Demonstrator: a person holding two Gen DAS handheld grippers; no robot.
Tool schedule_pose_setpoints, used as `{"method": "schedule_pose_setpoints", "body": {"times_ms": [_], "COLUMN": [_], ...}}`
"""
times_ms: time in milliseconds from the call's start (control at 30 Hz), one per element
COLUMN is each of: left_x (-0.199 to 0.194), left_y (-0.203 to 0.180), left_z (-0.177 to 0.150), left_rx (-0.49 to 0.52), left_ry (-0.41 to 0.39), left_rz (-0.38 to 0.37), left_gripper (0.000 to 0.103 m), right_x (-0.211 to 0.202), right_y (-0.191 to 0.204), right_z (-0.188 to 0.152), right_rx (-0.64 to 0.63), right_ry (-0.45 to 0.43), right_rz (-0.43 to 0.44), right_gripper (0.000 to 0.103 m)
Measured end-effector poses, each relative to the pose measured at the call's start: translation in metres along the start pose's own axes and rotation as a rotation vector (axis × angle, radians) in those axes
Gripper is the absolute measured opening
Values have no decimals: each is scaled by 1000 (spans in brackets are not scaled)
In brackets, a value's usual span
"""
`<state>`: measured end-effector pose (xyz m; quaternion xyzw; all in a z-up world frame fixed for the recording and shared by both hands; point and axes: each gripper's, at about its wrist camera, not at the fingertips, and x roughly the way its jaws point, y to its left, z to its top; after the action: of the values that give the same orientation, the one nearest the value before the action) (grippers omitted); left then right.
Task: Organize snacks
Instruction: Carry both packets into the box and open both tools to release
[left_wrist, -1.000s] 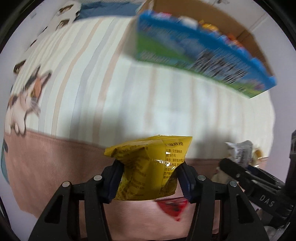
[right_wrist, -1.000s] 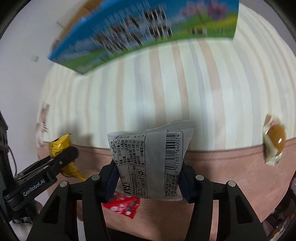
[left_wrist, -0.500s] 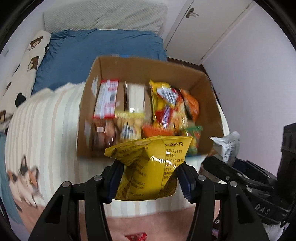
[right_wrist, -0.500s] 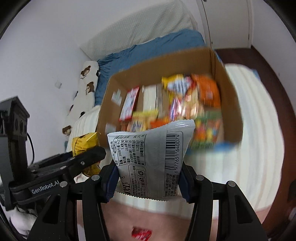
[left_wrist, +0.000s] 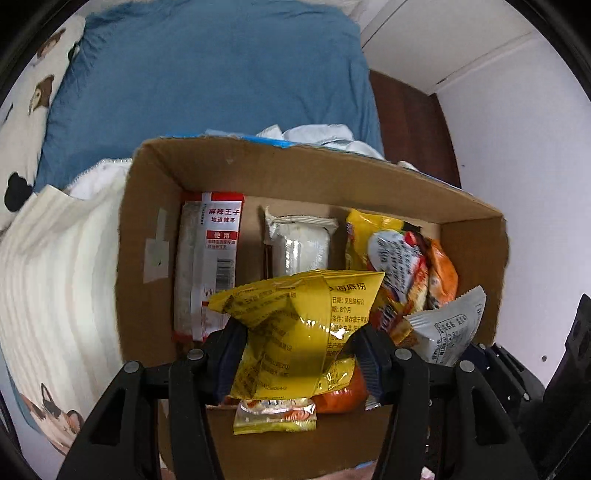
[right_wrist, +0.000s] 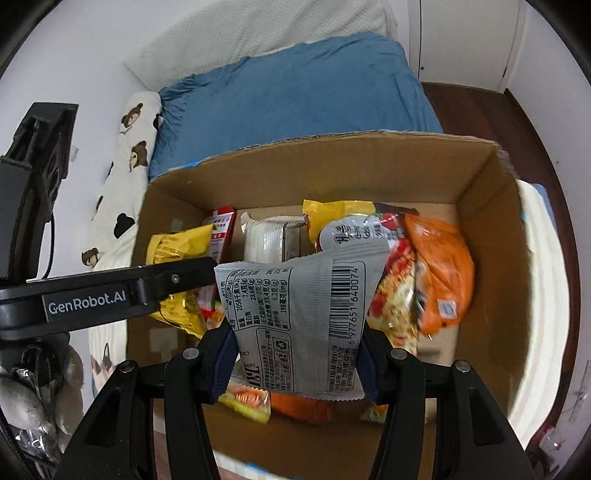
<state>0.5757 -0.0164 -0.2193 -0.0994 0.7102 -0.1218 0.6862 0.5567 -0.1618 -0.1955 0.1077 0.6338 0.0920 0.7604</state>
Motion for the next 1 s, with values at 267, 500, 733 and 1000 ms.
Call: {"method": "schedule_pose_setpoints", "body": {"times_ms": [267,500,733,1000], "left_x": [16,14,-10,-39], "left_y": [2,-4,-9,-7], "left_z": [6,-3,-24,-60], "left_rx": [11,25,46,71], "left_ry": [23,18,-63,-207], "left_rz": [1,-5,18,111], "left_gripper": [94,94,94,94], "right_x": [32,25,-3,-26], "right_y": [-14,-25,-30,-35], "right_z": [11,6,-15,-48], "right_rx": [23,44,44,43], "right_ry": [61,57,18,-43], "right_rz": [-79,-84,-85,-108], "right_gripper": [98,98,98,98]}}
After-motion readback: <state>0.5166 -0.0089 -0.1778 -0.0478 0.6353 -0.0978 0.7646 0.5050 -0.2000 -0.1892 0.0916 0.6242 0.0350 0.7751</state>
